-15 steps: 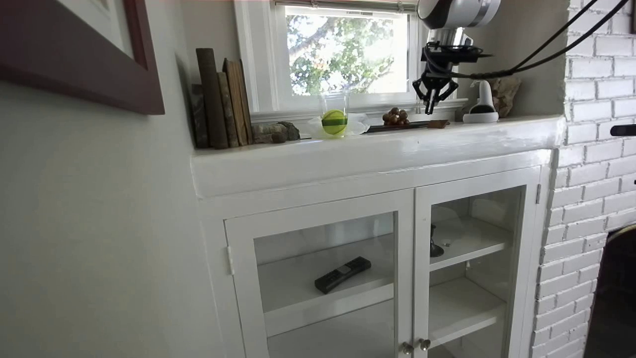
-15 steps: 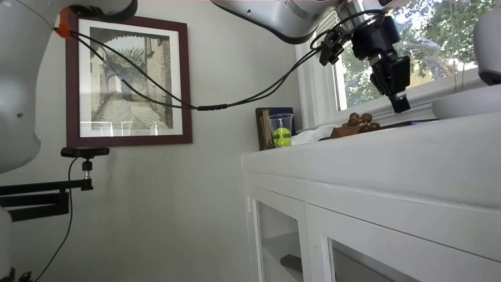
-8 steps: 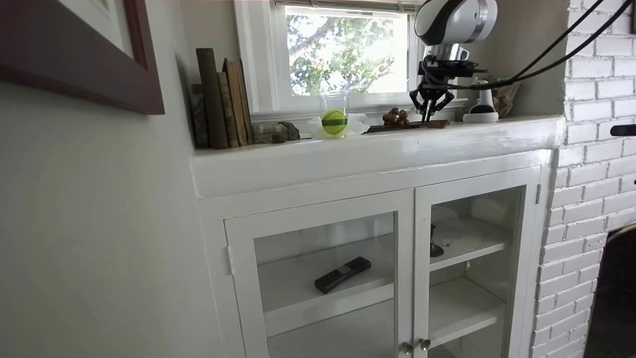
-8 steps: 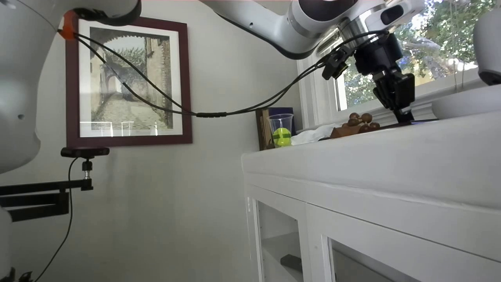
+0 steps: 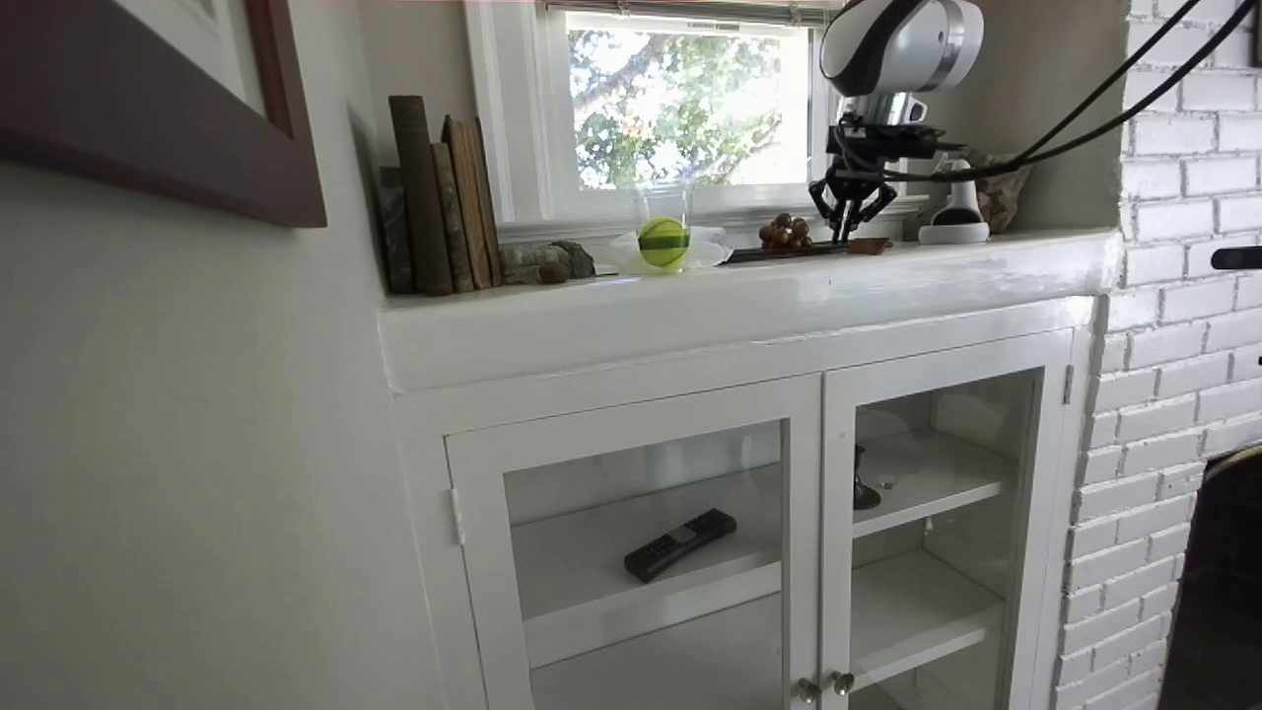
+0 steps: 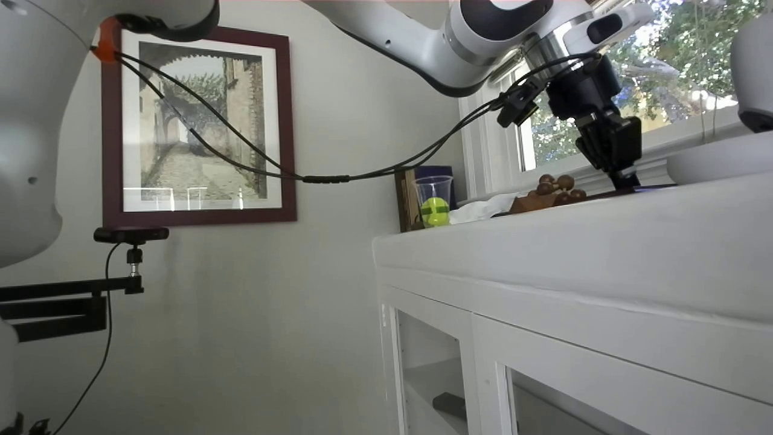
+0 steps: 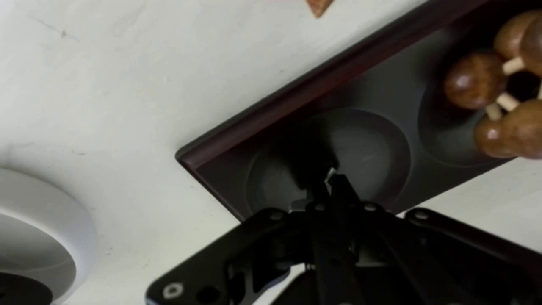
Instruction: Move one object on top of the cabinet to the right.
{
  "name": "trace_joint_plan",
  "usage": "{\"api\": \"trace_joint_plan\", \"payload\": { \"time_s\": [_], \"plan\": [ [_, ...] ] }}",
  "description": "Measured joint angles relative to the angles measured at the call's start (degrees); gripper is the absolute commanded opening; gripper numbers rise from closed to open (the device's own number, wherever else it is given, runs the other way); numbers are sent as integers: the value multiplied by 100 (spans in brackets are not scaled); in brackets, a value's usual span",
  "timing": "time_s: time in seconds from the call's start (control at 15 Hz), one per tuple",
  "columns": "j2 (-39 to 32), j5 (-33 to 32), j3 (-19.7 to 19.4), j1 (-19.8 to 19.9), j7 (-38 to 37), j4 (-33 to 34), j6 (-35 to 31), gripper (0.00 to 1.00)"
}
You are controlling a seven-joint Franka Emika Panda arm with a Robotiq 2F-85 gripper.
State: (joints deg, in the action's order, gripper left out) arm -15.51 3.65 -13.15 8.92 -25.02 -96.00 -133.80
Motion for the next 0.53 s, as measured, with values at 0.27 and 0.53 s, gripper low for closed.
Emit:
{"api": "trace_joint_plan", "payload": {
  "time_s": [0.27, 0.53],
  "plan": [
    [-6, -7, 1, -11, 81, 0, 0, 55],
    [5, -170, -3, -36, 78, 1, 2, 84]
  ]
}}
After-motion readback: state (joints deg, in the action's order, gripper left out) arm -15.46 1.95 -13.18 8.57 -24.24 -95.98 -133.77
